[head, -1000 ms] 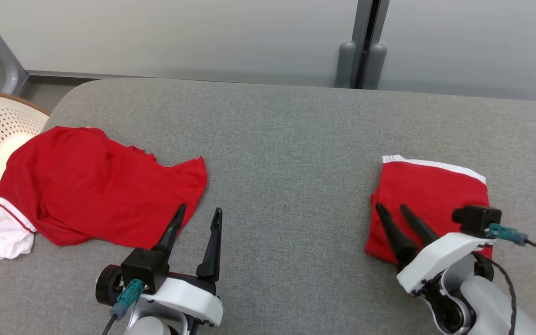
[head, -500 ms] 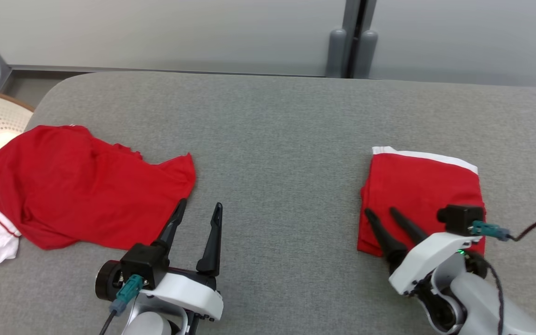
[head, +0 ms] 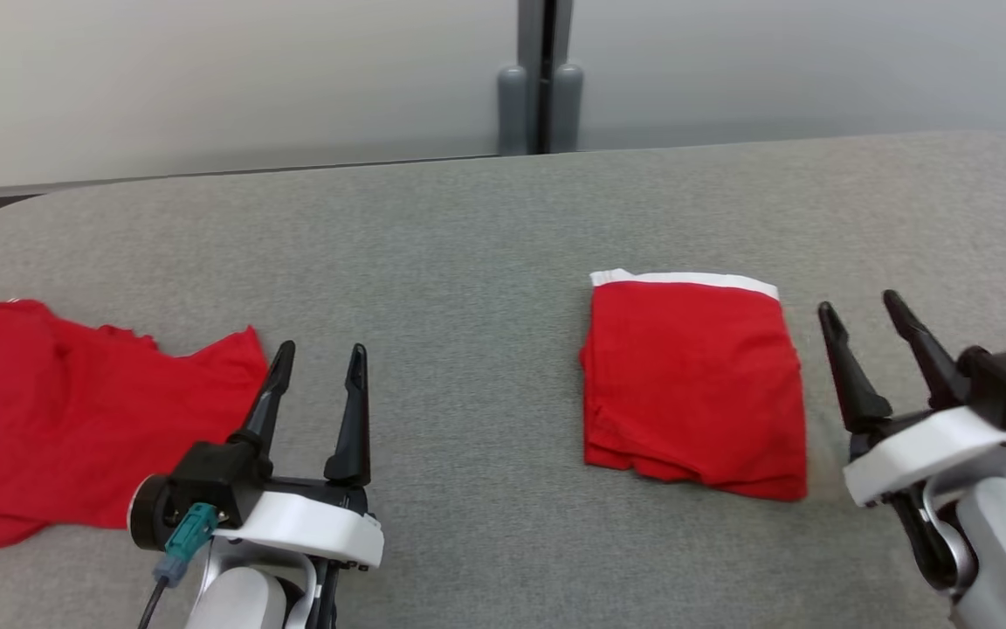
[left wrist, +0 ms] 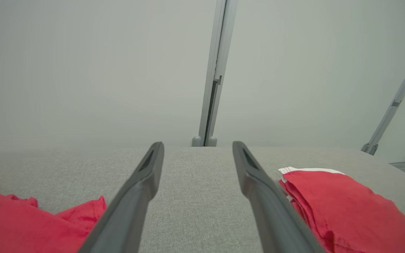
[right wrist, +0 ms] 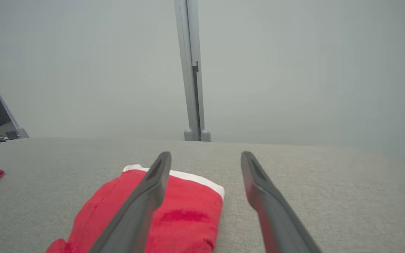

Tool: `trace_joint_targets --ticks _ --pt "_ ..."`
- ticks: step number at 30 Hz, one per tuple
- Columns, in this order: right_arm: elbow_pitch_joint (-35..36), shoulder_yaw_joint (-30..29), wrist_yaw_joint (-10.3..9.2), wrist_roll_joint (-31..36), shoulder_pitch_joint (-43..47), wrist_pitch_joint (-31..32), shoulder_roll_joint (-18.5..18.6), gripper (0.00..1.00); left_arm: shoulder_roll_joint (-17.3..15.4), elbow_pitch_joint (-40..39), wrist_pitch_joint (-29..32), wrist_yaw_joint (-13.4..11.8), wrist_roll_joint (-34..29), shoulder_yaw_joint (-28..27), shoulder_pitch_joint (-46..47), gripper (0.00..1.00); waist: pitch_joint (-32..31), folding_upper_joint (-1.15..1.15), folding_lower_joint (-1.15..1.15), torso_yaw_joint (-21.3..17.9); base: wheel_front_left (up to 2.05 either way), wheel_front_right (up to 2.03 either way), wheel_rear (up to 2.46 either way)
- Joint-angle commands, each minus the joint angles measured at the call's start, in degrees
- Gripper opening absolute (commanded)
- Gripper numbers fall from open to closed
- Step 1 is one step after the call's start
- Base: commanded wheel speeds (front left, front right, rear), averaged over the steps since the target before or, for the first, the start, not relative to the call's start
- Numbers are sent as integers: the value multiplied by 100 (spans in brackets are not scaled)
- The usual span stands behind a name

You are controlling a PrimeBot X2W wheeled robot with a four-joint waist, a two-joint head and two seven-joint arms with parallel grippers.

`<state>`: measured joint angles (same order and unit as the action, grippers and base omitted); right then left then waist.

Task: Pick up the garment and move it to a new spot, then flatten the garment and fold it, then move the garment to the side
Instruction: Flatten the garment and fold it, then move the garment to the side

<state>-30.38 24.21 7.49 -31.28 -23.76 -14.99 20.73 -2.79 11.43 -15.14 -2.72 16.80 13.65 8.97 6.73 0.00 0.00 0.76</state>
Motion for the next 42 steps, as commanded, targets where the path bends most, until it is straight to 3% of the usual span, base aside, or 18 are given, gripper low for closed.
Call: trace_joint_targets --ticks 1,6,12,31,42 --pt "218 -322 0 387 261 -17 -69 100 -17 -64 0 -18 -38 -43 61 100 -12 0 0 -169 0 0 0" --pt "915 -1371 0 1333 885 -16 -454 100 -26 -145 1 -29 -111 -134 36 100 -3 0 0 -318 0 0 0" --pt "1448 -1847 0 1745 1416 -16 -850 100 -22 -96 0 5 -103 -184 -124 100 -11 0 0 -372 0 0 0" --pt "1436 -1856 0 1885 1460 -17 -985 100 -22 -28 0 12 -168 -109 -153 100 46 0 0 -199 0 0 0" --pt "503 -1710 0 1167 812 54 -1057 100 -22 -109 1 18 -28 142 235 100 614 0 0 75 0 0 0"
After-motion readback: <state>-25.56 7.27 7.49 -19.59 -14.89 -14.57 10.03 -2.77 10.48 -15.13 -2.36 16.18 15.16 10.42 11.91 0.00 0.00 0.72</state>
